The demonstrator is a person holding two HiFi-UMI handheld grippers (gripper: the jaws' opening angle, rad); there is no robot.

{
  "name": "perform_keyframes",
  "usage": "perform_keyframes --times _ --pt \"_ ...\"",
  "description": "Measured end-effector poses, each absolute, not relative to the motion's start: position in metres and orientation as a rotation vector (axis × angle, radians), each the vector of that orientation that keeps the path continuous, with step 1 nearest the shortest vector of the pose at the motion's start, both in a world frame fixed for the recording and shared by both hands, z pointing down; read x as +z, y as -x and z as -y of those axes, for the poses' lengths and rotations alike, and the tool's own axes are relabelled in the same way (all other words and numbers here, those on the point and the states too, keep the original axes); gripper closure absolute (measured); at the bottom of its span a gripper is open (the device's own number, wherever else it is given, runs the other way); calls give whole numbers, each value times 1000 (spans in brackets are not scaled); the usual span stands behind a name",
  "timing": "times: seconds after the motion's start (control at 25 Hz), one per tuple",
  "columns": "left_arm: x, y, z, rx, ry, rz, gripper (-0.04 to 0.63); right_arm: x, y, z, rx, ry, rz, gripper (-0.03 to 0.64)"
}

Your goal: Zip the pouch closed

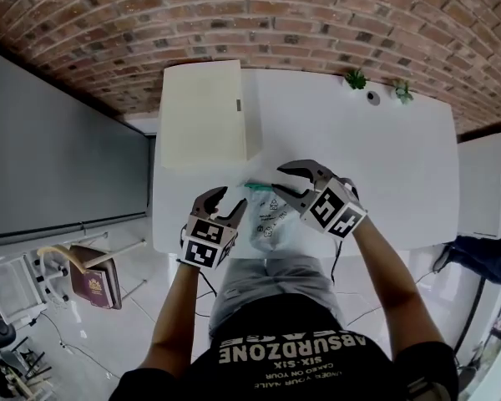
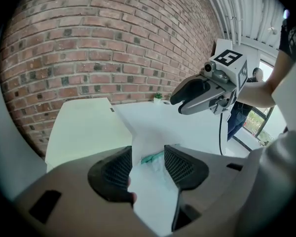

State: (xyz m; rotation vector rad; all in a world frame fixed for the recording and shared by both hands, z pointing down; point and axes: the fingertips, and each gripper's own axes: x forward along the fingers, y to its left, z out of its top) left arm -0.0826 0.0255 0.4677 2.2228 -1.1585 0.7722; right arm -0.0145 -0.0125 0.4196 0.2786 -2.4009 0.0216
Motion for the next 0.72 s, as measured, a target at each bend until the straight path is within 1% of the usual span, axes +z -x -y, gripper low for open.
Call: perform_keyframes --times 0.36,0.72 --pt "506 77 -8 856 -2176 1120 407 477 29 29 -93 -115 2312 489" --pt "535 81 1 902 -2127 1124 407 526 47 23 -238 115 2223 507"
